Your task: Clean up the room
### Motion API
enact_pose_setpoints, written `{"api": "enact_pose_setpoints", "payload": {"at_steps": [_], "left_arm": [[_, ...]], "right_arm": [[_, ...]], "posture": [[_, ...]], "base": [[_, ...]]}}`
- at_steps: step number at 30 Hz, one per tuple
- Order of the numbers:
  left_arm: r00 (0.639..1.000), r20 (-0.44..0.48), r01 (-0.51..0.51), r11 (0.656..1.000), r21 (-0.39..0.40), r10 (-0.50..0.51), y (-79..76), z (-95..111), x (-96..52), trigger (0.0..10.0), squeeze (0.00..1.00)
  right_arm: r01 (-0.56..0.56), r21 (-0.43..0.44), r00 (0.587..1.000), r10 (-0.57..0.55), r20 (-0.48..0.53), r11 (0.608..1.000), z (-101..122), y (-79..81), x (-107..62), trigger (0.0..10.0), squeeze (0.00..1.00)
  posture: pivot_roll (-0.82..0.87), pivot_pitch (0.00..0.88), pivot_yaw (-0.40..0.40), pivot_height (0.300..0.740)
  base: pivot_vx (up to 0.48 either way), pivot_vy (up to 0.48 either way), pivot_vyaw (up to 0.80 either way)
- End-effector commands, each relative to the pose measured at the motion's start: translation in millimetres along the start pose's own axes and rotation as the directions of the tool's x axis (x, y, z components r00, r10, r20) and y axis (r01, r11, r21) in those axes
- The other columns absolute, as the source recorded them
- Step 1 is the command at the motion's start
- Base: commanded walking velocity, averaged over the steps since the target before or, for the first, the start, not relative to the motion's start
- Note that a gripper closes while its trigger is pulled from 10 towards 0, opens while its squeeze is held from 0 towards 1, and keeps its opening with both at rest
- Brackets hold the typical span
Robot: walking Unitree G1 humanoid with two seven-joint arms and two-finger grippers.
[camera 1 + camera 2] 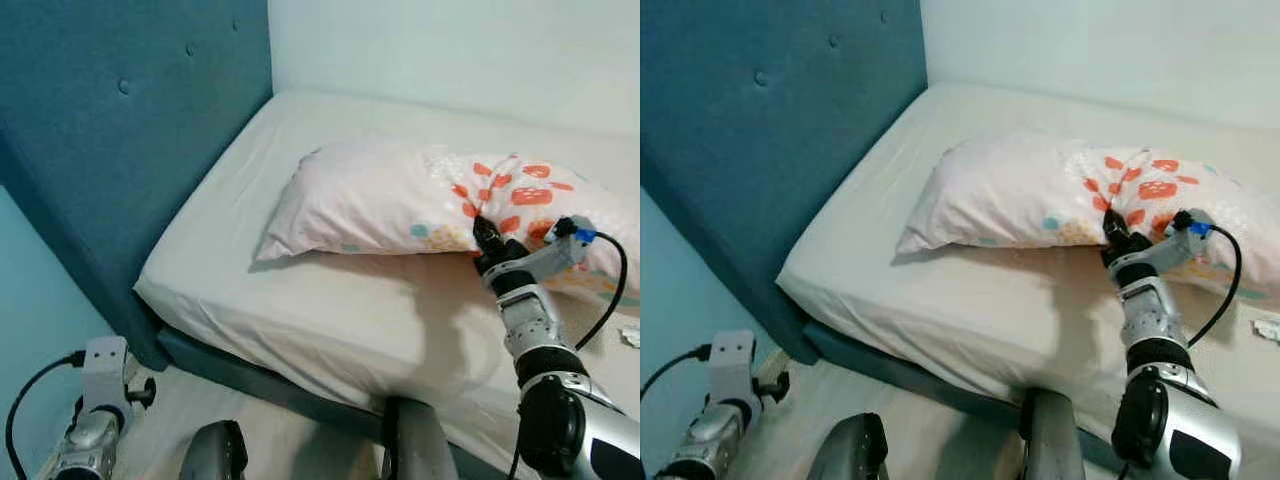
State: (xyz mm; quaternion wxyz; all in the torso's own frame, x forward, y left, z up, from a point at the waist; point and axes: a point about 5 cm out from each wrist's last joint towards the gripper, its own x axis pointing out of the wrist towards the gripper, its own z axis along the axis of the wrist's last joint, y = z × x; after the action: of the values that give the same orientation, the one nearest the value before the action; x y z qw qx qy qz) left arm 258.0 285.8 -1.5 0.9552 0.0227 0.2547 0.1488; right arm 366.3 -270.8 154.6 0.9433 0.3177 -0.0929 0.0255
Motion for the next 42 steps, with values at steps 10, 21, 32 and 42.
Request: {"api": "enact_pose_setpoints", "payload": {"at_steps": [10, 21, 32, 42], "left_arm": [[0.997, -0.080, 0.002, 1.000, -0.016, -0.004, -12.8, -21, -4.8, 10.0, 0.00], [0.975, -0.220, -0.027, 0.999, -0.018, 0.022, -8.6, -61, -20.8, 10.0, 0.00], [0.961, -0.276, -0.037, 0.999, -0.032, 0.026, -10.0, -73, -26.4, 10.0, 0.00], [0.967, -0.257, -0.010, 1.000, -0.024, 0.003, -17.3, -68, -23.5, 10.0, 0.00]], "right_arm": [[-0.210, -0.123, 0.962, 0.228, 0.153, 0.970, 65, 46.2, 30.1, 0.0, 0.00], [-0.301, -0.155, 0.930, 0.326, 0.172, 0.941, 74, 64.0, 32.0, 0.0, 0.00], [-0.355, -0.178, 0.913, 0.382, 0.147, 0.918, 71, 77.4, 34.3, 0.0, 0.00], [-0.410, -0.166, 0.899, 0.428, 0.092, 0.897, 53, 89.1, 35.7, 0.0, 0.00]], "posture": [[0.00, 0.000, -0.070, 0.536], [0.00, 0.000, -0.063, 0.586], [-0.01, 0.000, -0.060, 0.636], [-0.01, 0.000, -0.064, 0.681]], "base": [[-0.048, 0.000, 0.00], [0.000, 0.000, 0.00], [0.000, 0.000, 0.00], [-0.189, 0.000, 0.00]]}}
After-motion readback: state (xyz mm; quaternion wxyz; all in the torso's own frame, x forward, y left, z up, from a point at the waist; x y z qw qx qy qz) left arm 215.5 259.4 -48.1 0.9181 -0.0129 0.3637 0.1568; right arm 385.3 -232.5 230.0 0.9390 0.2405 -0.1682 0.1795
